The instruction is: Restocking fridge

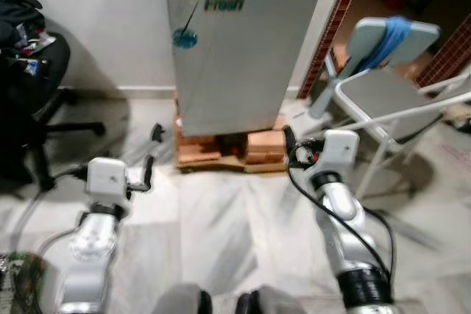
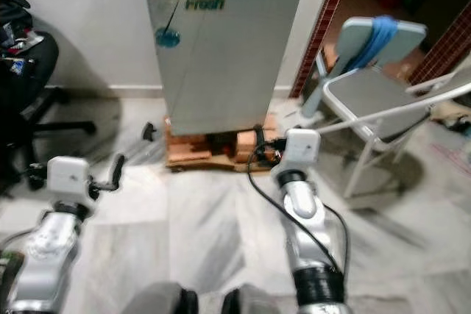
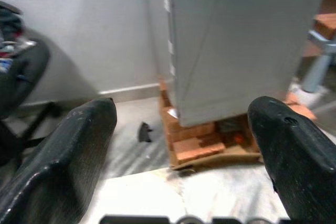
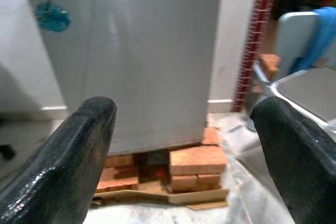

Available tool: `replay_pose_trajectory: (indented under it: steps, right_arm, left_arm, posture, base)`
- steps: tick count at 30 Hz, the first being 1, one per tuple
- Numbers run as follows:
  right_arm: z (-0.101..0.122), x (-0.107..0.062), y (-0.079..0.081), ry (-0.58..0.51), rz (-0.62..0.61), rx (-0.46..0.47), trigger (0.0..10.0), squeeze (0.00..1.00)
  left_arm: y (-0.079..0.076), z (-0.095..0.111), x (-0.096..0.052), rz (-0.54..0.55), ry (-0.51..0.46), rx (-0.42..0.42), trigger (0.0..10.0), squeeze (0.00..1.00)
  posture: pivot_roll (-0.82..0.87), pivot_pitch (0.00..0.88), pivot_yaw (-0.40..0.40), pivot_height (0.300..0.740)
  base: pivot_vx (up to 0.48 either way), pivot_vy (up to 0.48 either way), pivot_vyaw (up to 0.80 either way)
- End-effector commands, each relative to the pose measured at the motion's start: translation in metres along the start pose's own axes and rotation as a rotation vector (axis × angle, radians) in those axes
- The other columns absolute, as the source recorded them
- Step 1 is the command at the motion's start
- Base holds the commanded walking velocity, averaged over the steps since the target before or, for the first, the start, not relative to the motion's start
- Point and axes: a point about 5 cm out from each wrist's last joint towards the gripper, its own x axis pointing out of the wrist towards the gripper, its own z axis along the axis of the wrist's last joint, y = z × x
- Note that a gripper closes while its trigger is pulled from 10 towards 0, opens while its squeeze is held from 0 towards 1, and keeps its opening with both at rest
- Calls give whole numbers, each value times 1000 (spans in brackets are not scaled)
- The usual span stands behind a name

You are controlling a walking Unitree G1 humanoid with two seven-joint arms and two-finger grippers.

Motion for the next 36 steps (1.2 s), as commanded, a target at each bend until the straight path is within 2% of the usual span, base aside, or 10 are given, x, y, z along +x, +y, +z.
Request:
replay_pose_trajectory:
  steps: [1,11,19,36]
  right_arm:
    - [12,8,2,-43,11,-4,10000,0]
    - [13,14,6,-49,37,-11,10000,0]
    - [11,13,12,-47,54,-5,10000,0]
    - [8,14,9,-34,60,-22,10000,0]
  left_arm:
    - [3,8,4,-3,-34,-5,10000,0]
    - [0,7,6,-19,-57,-10,10000,0]
    - [-2,9,9,-25,-64,-27,10000,0]
    - [-4,2,8,-9,-45,-52,10000,0]
  posture:
    - [114,50,-58,740]
    - [117,31,-76,740]
    - [114,27,-78,740]
    - [113,32,-91,740]
  base:
    - [0,480,-800]
    - [0,459,-800]
    - [273,396,-800]
    - [254,399,-741]
